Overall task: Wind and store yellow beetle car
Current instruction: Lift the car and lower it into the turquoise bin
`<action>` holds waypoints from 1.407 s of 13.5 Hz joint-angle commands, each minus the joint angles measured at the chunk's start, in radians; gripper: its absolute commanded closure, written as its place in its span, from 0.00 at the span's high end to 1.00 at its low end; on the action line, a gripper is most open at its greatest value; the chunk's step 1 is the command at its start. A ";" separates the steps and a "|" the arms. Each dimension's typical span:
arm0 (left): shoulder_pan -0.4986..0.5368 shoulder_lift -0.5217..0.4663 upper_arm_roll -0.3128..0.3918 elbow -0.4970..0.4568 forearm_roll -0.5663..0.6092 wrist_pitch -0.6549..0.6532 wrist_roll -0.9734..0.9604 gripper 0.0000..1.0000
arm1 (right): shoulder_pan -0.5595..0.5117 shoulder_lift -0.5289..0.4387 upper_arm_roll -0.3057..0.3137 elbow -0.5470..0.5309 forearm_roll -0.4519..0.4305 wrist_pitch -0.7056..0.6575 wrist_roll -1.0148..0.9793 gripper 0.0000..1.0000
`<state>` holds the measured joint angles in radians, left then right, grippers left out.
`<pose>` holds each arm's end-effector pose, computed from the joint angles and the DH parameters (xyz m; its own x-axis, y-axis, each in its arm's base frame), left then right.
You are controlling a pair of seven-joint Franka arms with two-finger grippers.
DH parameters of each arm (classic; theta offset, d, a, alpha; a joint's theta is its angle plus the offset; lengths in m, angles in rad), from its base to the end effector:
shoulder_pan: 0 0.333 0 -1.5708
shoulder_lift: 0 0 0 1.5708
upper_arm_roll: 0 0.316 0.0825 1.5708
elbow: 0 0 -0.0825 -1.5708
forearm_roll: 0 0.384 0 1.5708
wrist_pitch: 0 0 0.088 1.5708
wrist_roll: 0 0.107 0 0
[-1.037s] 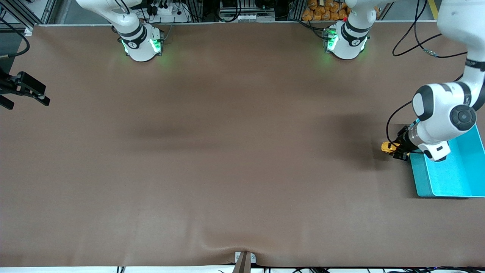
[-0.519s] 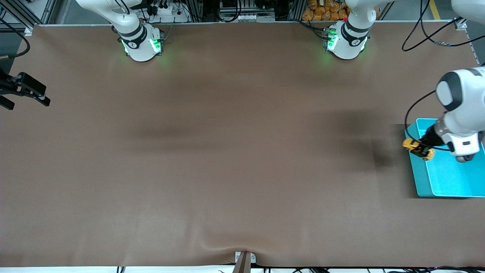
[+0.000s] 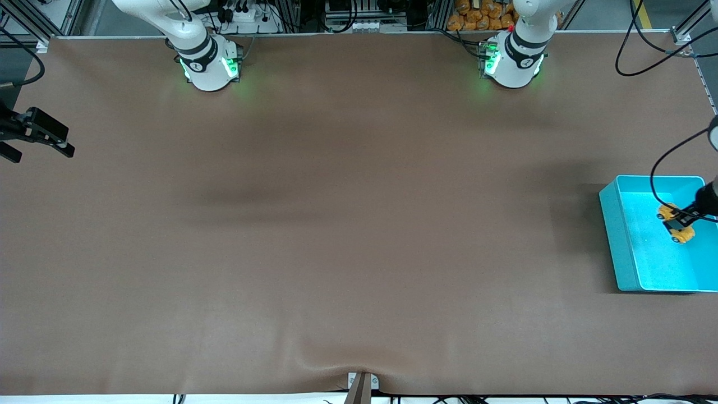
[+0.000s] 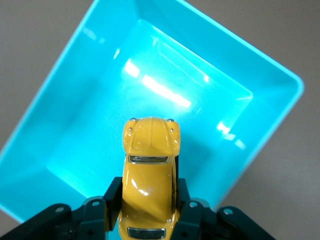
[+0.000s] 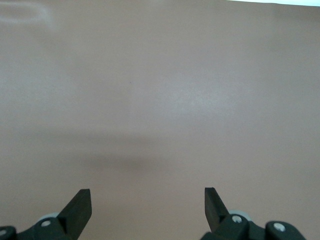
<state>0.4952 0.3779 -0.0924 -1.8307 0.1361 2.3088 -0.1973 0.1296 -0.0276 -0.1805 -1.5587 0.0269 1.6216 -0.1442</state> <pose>0.5945 0.2610 0.3372 0.8629 0.4927 0.1124 0.5004 -0.8641 -0.0544 0.5510 -0.0268 0.6500 0.9914 0.0916 0.0935 0.0937 -0.9954 -0.0186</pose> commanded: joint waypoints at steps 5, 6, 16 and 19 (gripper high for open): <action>0.052 0.165 -0.013 0.159 0.007 0.004 0.326 0.00 | 0.011 0.009 -0.007 0.022 -0.002 -0.014 0.020 1.00; 0.060 0.176 -0.017 0.157 0.007 0.032 0.358 0.00 | 0.013 0.009 -0.007 0.022 -0.002 -0.016 0.020 1.00; 0.075 0.230 -0.018 0.044 0.004 0.202 0.552 0.00 | 0.016 0.008 -0.005 0.023 0.001 -0.034 0.023 1.00; 0.075 0.240 -0.018 0.034 0.005 0.202 0.567 0.00 | 0.016 0.008 -0.004 0.023 0.001 -0.035 0.023 1.00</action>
<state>0.5551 0.6197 -0.0981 -1.7833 0.1361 2.4933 0.3463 0.1311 -0.0275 -0.1786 -1.5582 0.0269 1.6052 -0.1437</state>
